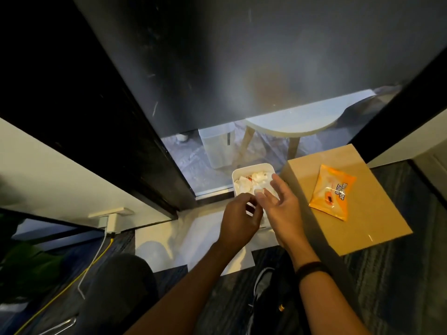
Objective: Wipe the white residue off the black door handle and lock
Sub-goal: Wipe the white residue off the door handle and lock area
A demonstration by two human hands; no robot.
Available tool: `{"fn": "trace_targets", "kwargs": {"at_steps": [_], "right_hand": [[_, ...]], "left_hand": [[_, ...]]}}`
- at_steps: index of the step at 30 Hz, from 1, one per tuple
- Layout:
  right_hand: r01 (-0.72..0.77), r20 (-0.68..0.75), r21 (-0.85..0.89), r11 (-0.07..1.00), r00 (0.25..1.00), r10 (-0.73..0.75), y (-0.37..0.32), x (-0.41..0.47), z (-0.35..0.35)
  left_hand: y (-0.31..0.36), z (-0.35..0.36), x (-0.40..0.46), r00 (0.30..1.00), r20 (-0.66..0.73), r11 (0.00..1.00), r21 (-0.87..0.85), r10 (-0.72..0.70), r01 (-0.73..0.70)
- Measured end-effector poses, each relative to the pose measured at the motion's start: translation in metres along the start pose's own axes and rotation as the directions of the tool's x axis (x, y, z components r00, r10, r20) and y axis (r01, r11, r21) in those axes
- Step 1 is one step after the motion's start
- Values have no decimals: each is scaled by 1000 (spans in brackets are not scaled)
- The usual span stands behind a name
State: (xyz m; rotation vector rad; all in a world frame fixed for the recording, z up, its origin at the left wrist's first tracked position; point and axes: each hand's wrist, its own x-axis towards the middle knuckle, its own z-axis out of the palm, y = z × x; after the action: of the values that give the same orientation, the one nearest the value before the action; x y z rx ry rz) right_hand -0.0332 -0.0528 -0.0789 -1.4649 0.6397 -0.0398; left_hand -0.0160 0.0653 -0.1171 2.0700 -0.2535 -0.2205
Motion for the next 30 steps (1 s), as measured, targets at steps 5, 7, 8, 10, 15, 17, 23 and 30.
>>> {"fn": "trace_targets", "kwargs": {"at_steps": [5,7,8,10,15,17,23,30], "right_hand": [[-112,-29,-163,980,994,109,13,18,14],[-113,-12,-242,964,994,113,18,25,20],[-96,-12,-276,956,995,97,21,28,23],[-70,-29,-333,940,998,64,23,33,27],[-76,-131,-349,934,991,32,23,42,25],[-91,-171,-368,925,985,29,23,43,22],[-160,-236,-364,918,969,75,25,41,23],[-70,-186,-199,978,982,32,-2,8,32]], "left_hand": [[-18,4,11,997,17,986,148,-79,76],[-24,4,14,995,29,980,178,-101,94],[-26,5,17,993,33,975,193,-114,106],[-25,8,25,990,20,968,212,-140,132],[-15,14,56,991,-17,961,241,-133,133],[-16,18,66,990,17,957,260,-140,131],[-21,18,66,983,54,928,342,-177,148],[-13,-14,40,982,51,944,290,-181,158]]}}
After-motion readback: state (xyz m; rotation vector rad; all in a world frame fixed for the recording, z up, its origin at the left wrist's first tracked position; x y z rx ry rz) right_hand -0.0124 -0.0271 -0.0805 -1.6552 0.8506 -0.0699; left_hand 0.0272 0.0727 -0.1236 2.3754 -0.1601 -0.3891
